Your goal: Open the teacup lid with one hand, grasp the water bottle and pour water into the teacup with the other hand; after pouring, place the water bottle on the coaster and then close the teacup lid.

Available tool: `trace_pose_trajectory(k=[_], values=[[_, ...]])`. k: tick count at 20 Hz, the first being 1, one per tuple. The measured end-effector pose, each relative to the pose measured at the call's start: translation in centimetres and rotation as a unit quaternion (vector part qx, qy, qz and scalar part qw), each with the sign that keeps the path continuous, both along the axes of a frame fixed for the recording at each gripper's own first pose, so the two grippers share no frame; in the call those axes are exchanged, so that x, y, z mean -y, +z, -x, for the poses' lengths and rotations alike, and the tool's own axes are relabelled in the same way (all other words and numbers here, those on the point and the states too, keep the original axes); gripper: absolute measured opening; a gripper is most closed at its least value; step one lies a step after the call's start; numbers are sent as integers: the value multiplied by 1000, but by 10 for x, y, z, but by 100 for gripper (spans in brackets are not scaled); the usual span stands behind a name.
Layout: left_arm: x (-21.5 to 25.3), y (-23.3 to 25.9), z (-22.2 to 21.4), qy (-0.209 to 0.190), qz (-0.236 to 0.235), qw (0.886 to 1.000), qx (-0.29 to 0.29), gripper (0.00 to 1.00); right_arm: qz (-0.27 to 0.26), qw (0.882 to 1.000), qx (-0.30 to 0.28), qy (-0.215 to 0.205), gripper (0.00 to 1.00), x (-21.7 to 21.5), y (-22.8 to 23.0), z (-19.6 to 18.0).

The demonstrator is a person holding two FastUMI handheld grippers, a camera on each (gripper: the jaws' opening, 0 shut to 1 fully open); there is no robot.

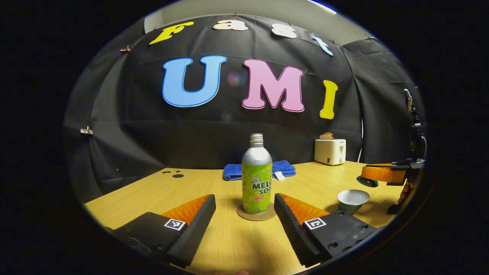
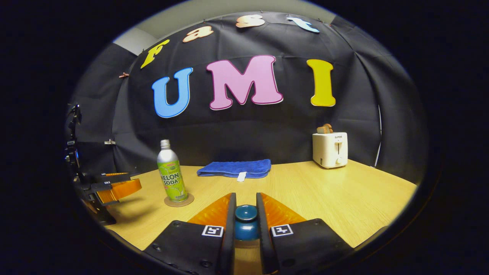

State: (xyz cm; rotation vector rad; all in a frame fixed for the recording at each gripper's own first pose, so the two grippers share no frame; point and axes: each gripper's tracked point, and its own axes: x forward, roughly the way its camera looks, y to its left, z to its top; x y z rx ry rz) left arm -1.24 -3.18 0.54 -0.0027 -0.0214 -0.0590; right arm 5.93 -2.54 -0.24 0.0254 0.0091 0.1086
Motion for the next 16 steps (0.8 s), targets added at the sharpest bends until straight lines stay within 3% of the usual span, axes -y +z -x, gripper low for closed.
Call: trace_pose_trajectory(k=[3,7,16], values=[[0,1,0,0,0,1000,0,97,13,999,-3,29,30,-25,-3,-2],[0,0,1,2,0,1000,0,97,30,999,-28,10,30,-25,-12,-10],[3,-1,-2,-1,0,1000,0,97,31,995,-89,43,31,-48,-32,-12]])
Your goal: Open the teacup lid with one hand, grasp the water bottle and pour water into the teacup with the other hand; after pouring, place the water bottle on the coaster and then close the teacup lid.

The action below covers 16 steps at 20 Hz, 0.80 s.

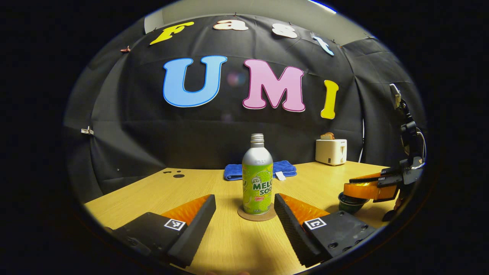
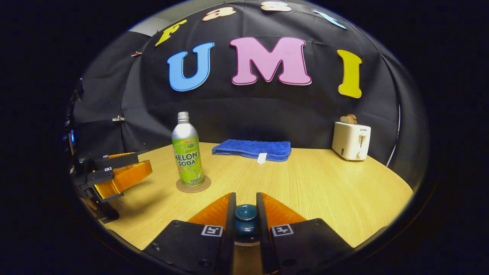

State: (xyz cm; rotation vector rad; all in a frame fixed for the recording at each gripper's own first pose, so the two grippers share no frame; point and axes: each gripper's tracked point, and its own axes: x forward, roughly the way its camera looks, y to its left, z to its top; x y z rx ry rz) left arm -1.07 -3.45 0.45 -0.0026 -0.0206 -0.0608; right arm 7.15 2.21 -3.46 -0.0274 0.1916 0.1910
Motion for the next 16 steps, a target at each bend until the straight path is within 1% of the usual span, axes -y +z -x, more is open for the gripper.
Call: trace_pose_trajectory(k=[1,2,3,4,5,6,7,8,9,10,11,13,16], values=[[0,1,1,0,0,1000,0,97,1,1000,0,1,27,0,1,0],[1,1,-1,0,0,1000,0,97,-1,1000,1,0,27,1,2,1],[0,1,-1,3,0,1000,0,97,-5,1000,3,-1,34,3,2,2],[0,1,0,5,0,1000,0,97,-9,1000,7,-3,35,4,4,3],[1,1,2,6,0,1000,0,97,-12,1000,18,-6,37,6,9,5],[2,0,2,7,0,1000,1,97,-15,999,31,-5,45,6,13,8],[3,1,4,9,0,1000,0,97,-16,999,47,3,63,3,18,11],[4,1,6,12,0,1000,1,97,-20,998,62,12,66,1,24,16],[5,1,8,14,1,1000,1,97,-24,996,79,17,82,0,29,19],[7,1,9,16,0,1000,1,97,-27,995,97,20,87,1,34,22],[9,1,11,18,0,1000,1,97,-30,994,108,16,94,4,37,24],[11,0,15,27,1,1000,1,97,-27,994,106,3,99,13,34,27],[15,0,19,40,2,999,0,97,-22,993,108,-45,99,41,35,30]])
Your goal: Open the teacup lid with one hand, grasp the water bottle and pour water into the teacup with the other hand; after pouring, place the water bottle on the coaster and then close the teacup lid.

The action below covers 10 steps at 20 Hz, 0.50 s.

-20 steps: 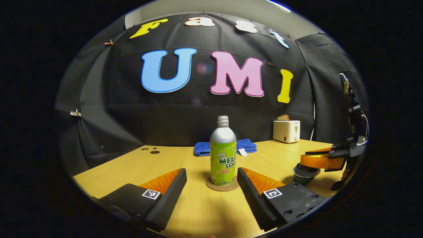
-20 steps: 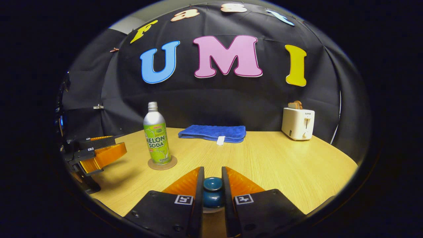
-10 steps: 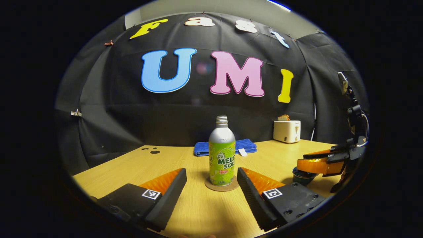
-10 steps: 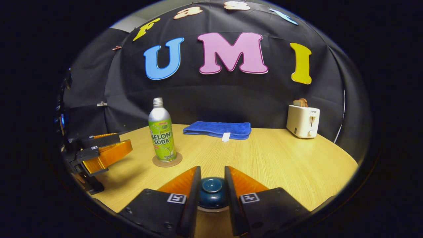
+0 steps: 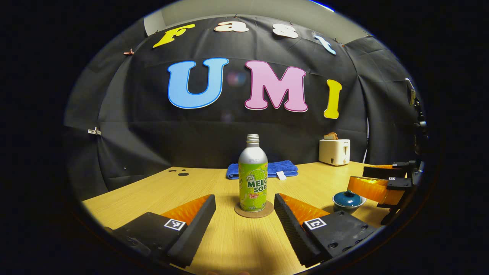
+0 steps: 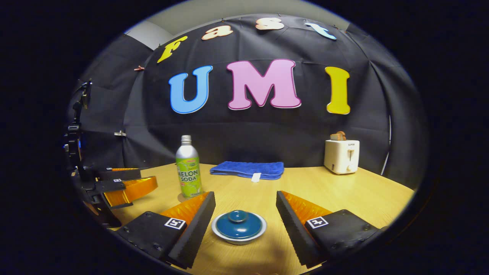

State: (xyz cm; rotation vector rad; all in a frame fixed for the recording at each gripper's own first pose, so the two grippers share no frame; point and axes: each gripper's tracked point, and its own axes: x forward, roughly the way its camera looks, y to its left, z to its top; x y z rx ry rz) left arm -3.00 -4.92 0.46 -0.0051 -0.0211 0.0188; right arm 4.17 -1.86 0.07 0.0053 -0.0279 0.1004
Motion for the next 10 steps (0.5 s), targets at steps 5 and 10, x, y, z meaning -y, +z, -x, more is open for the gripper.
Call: trace_pose_trajectory(k=[5,10], values=[[7,-1,6,17,0,1000,0,97,0,999,0,-36,99,27,1,10],[8,-2,5,17,1,1000,1,97,0,999,0,-48,99,40,1,16]])
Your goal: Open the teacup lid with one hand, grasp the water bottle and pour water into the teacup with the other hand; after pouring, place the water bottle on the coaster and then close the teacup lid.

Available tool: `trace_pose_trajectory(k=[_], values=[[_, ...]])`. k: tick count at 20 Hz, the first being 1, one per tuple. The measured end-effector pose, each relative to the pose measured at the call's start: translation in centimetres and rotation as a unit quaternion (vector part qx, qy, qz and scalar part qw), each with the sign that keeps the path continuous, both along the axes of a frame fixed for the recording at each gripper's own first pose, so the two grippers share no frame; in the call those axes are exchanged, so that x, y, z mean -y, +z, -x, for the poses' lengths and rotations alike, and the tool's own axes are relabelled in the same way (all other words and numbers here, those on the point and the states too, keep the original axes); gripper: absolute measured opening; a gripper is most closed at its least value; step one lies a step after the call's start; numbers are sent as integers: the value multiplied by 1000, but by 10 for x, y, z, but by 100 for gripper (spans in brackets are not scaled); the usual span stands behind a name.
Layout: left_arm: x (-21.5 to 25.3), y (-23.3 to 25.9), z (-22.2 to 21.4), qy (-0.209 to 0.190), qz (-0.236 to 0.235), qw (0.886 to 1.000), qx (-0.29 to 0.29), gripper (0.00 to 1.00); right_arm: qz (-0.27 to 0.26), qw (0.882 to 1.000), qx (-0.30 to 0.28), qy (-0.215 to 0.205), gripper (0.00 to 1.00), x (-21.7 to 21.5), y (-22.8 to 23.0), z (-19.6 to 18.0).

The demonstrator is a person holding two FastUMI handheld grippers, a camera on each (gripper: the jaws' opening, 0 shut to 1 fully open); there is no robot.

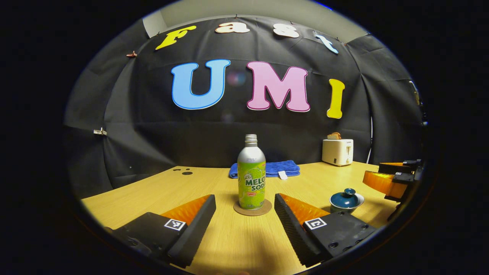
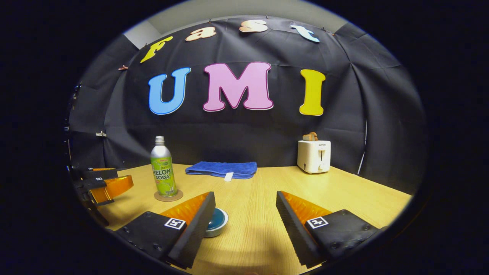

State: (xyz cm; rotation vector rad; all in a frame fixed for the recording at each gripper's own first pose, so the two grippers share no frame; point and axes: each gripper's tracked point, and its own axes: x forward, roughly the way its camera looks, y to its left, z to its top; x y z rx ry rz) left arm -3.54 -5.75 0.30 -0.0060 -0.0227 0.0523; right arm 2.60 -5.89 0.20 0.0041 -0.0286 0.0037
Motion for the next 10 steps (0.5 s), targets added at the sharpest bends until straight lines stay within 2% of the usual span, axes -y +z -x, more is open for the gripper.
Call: trace_pose_trajectory(k=[10], values=[[0,-1,0,0,0,1000,0,97,0,1000,-1,1,99,3,1,3]])
